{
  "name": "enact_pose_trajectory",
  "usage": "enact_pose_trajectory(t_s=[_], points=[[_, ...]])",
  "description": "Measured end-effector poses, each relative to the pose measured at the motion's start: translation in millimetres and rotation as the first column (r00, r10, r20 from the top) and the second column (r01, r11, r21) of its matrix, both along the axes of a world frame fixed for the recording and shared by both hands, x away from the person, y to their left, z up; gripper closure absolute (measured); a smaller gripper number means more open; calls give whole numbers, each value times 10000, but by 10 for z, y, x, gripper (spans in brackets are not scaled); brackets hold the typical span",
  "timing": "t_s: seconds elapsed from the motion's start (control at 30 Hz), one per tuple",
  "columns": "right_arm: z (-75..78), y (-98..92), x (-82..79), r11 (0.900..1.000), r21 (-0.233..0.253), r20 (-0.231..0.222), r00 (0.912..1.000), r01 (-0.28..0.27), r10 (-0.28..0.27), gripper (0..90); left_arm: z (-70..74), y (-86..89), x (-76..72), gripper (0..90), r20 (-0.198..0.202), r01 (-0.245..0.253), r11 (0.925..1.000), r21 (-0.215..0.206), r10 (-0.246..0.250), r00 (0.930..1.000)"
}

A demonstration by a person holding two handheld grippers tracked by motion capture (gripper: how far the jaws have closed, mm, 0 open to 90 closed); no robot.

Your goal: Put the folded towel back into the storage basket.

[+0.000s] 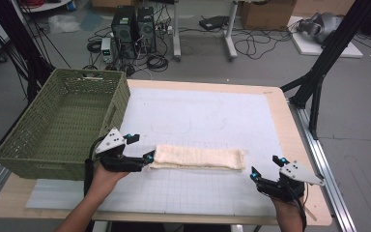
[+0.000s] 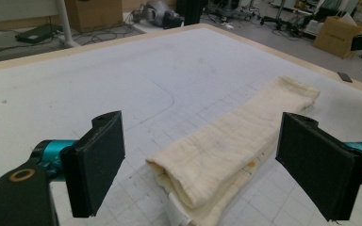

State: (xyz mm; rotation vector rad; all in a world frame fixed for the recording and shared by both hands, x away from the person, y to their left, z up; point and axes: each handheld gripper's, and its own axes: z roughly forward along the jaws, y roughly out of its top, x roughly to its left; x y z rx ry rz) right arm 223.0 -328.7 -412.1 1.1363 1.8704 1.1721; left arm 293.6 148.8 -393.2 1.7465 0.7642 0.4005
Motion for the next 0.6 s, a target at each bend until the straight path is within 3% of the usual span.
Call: enact_pose_trajectory(t_s=[0.6], points=[[-15, -8, -7, 10000, 24, -77, 10000, 15, -14, 156, -81, -159, 208, 175, -831, 43, 9996, 275, -20, 9965]])
